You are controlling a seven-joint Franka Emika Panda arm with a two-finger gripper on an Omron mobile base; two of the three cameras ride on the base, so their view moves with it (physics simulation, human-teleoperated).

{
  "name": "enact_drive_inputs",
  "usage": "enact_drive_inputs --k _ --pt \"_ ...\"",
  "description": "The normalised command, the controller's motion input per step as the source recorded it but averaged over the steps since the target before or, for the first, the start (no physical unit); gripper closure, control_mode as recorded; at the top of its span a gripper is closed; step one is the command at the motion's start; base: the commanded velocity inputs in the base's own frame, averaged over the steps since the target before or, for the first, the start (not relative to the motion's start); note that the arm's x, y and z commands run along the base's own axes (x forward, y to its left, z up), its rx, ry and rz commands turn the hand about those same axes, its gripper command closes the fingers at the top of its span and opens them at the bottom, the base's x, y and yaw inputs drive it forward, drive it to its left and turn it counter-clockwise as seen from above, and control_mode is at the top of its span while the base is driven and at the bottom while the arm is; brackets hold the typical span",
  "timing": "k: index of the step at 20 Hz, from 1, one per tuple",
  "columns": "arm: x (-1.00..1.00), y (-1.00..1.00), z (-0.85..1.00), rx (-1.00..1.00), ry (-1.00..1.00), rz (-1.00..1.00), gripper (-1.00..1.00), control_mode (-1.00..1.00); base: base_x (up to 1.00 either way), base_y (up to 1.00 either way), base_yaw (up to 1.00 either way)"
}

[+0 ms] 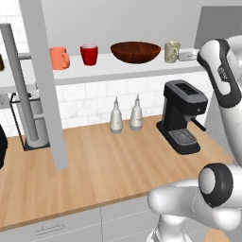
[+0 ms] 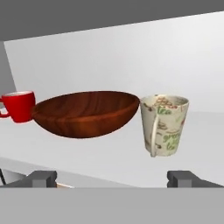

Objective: Gather all objects into one cabinet and sort the glasses and bowls to opposite sides.

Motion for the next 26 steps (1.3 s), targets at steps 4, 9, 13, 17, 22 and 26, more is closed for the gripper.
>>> enact_drive_inputs --k 4,9,13,17,22,26 --pt "0.21 -0.22 0.00 0.00 0.01 -0.06 -1.00 -1.00 0.00 0.00 0.00" --pt "0.27 -0.03 0.00 0.01 0.00 -0.16 -1.00 -1.00 0.00 0.00 0.00" --pt "0.34 0.00 0.00 0.00 0.00 -0.08 -1.00 -1.00 0.00 0.00 0.00" --pt "0.42 0.00 0.00 0.00 0.00 -0.01 -1.00 -1.00 0.00 0.00 0.00" --pt "0.37 0.00 0.00 0.00 0.00 0.00 -1.00 -1.00 0.00 0.00 0.00" --pt "0.19 0.00 -0.10 0.01 0.00 0.00 -1.00 -1.00 0.00 0.00 0.00"
